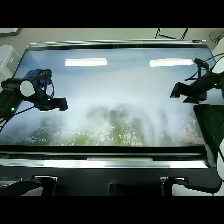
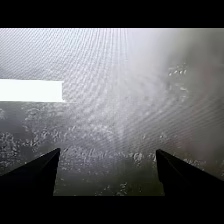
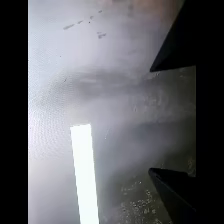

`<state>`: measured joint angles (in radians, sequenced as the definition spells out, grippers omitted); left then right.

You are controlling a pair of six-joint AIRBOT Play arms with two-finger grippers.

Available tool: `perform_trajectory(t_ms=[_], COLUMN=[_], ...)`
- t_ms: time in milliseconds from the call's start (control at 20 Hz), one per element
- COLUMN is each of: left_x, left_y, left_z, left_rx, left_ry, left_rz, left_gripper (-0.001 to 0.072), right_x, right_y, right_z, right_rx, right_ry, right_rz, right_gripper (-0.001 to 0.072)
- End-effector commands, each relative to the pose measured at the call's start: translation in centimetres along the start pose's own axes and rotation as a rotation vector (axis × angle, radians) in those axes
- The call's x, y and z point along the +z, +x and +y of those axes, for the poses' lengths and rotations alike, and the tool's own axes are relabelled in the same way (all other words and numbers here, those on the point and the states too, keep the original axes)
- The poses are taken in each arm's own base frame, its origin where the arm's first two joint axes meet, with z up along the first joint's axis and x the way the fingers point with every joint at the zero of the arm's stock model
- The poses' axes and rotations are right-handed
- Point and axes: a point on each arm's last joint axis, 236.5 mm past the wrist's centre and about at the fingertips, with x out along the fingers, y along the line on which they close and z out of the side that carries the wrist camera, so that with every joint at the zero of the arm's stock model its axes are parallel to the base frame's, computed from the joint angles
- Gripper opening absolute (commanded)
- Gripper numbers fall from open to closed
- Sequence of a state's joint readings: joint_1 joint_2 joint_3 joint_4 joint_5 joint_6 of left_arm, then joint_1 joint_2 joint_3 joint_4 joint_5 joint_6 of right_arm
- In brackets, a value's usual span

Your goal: Fold the clothes and pants, and hang the long-sleeved shirts on hangers.

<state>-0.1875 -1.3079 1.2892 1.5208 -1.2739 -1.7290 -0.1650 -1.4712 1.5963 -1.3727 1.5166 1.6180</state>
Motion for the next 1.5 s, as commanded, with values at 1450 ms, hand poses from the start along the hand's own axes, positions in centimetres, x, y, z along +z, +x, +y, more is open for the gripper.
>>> perform_trajectory(t_ms=[1450], left_x=[15.4], left_y=[3.0], left_z=[29.1], left_rx=[-0.247], left_ry=[-1.198], left_rz=[-0.392], left_gripper=[0.0679], right_x=[7.0], right_y=[-1.0], right_z=[0.1], right_rx=[0.000], right_ry=[-0.032], right_rz=[-0.301], right_gripper=[0.0677])
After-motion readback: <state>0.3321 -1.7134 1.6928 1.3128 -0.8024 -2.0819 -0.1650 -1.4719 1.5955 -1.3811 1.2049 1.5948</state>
